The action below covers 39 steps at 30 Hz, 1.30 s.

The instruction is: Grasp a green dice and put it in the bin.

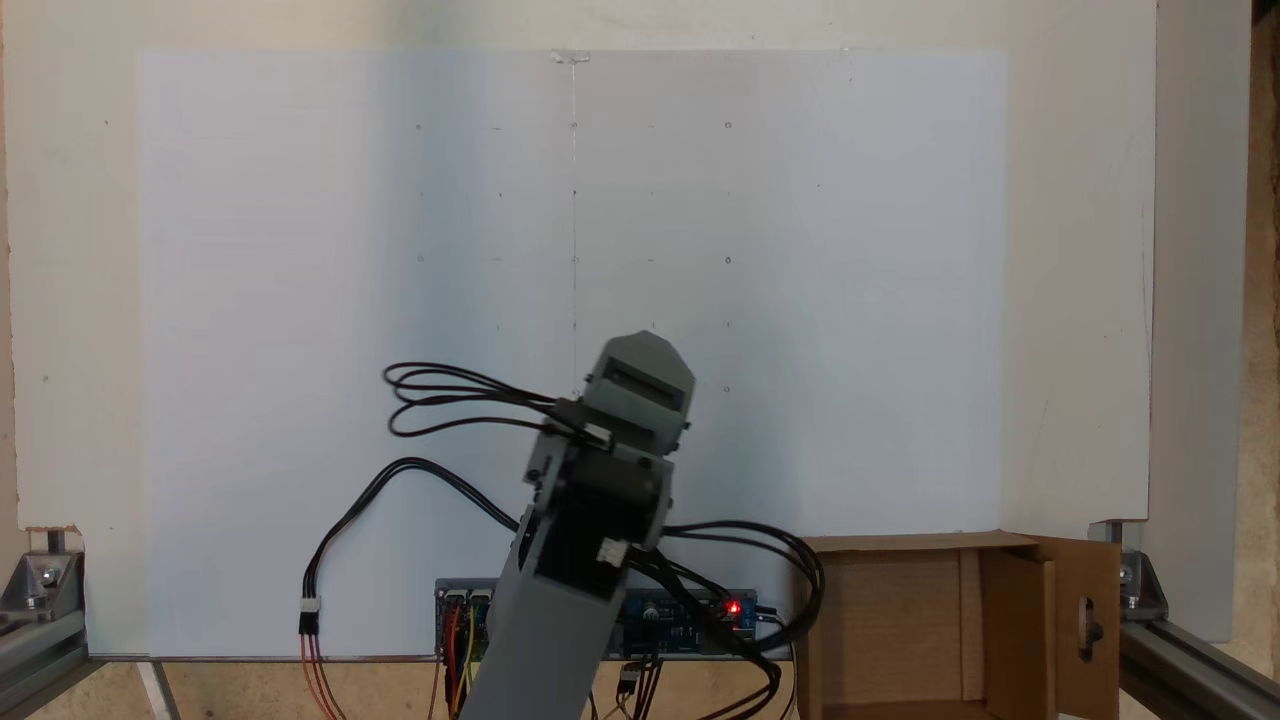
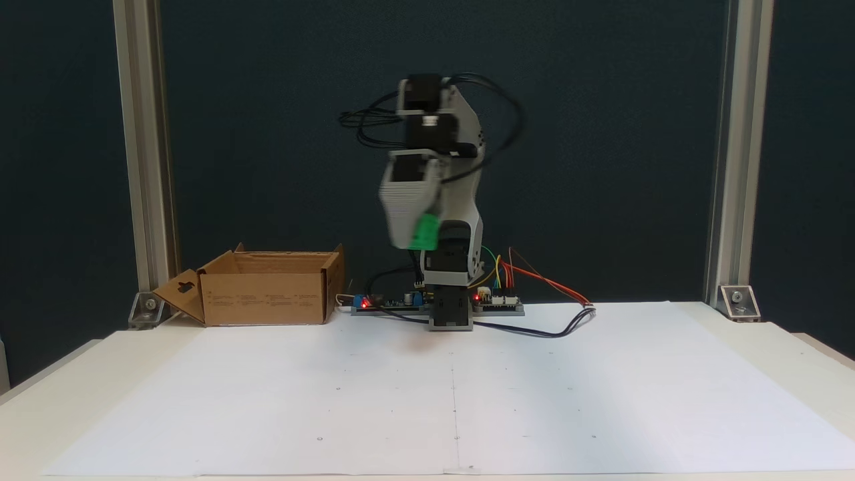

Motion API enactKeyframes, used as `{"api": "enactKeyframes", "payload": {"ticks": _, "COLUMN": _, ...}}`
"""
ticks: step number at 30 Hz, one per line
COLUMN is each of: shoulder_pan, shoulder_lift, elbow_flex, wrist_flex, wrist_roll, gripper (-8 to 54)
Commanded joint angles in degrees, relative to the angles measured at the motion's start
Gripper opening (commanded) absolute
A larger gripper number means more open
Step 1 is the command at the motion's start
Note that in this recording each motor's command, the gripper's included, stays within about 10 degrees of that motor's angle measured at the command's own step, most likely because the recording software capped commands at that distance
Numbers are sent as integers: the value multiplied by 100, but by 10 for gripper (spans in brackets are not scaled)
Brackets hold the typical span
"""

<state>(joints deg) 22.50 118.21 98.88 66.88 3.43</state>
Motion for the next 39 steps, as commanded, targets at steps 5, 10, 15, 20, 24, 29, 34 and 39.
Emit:
{"api": "enactKeyframes", "payload": {"ticks": 5, "shoulder_pan": 2151, "shoulder_lift": -141, "elbow_flex": -369, "wrist_flex": -360, "wrist_roll": -1765, "gripper": 117}}
{"api": "enactKeyframes", "payload": {"ticks": 10, "shoulder_pan": 4243, "shoulder_lift": -492, "elbow_flex": -369, "wrist_flex": -1765, "wrist_roll": -2558, "gripper": 117}}
{"api": "enactKeyframes", "payload": {"ticks": 15, "shoulder_pan": 6792, "shoulder_lift": -1178, "elbow_flex": -967, "wrist_flex": -3261, "wrist_roll": -2558, "gripper": 117}}
{"api": "enactKeyframes", "payload": {"ticks": 20, "shoulder_pan": 7884, "shoulder_lift": -2048, "elbow_flex": -1468, "wrist_flex": -3489, "wrist_roll": -2777, "gripper": 117}}
{"api": "enactKeyframes", "payload": {"ticks": 24, "shoulder_pan": 8279, "shoulder_lift": -2593, "elbow_flex": -1459, "wrist_flex": -3393, "wrist_roll": -3085, "gripper": 117}}
{"api": "enactKeyframes", "payload": {"ticks": 29, "shoulder_pan": 8376, "shoulder_lift": -3252, "elbow_flex": -1345, "wrist_flex": -3322, "wrist_roll": -3349, "gripper": 117}}
{"api": "enactKeyframes", "payload": {"ticks": 34, "shoulder_pan": 8394, "shoulder_lift": -3498, "elbow_flex": -1336, "wrist_flex": -3498, "wrist_roll": -3428, "gripper": 117}}
{"api": "enactKeyframes", "payload": {"ticks": 39, "shoulder_pan": 8420, "shoulder_lift": -3542, "elbow_flex": -1336, "wrist_flex": -3744, "wrist_roll": -3375, "gripper": 318}}
